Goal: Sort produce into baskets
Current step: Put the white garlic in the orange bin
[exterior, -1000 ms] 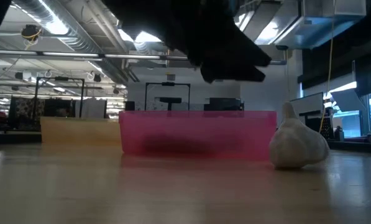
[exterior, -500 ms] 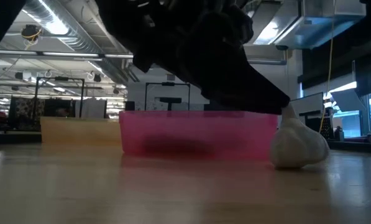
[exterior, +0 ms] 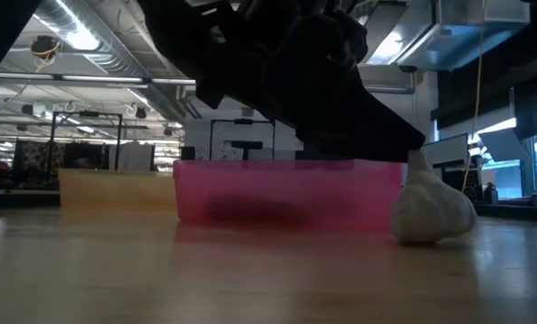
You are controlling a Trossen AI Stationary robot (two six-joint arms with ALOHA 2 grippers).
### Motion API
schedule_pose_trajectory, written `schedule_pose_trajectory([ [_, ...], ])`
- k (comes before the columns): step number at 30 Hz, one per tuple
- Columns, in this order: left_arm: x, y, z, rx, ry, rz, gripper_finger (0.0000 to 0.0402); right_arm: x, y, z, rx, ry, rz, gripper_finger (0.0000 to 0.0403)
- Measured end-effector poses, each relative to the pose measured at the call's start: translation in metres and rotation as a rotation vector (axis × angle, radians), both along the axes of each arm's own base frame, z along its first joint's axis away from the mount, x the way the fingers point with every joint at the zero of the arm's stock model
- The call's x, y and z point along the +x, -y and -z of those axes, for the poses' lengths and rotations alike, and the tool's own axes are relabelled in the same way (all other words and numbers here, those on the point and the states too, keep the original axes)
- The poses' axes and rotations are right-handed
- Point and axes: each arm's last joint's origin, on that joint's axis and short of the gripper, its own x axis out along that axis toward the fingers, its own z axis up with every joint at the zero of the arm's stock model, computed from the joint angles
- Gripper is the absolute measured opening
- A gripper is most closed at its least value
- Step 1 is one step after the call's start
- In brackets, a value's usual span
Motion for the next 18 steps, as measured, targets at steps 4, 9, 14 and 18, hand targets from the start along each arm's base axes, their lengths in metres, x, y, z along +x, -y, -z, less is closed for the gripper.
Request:
schedule_pose_trajectory([
  [4,0.0009,0.0001,0.0003,-0.011,0.010,-0.005,0.0176,-0.0002,0.0005,0.0001,-0.009,0.001,0.000,0.0073],
  [9,0.0030,0.0005,0.0069,-0.026,0.019,-0.009,0.0132,-0.0006,0.0013,0.0003,-0.023,0.000,0.001,0.0073],
  [14,0.0035,-0.0022,0.0070,-0.038,0.017,-0.013,0.0102,-0.0006,0.0014,0.0003,-0.026,0.001,0.001,0.0073],
  [18,0.0034,-0.0022,0.0070,-0.042,0.014,-0.016,0.0078,-0.0008,0.0016,0.0005,-0.029,-0.001,0.002,0.0073],
])
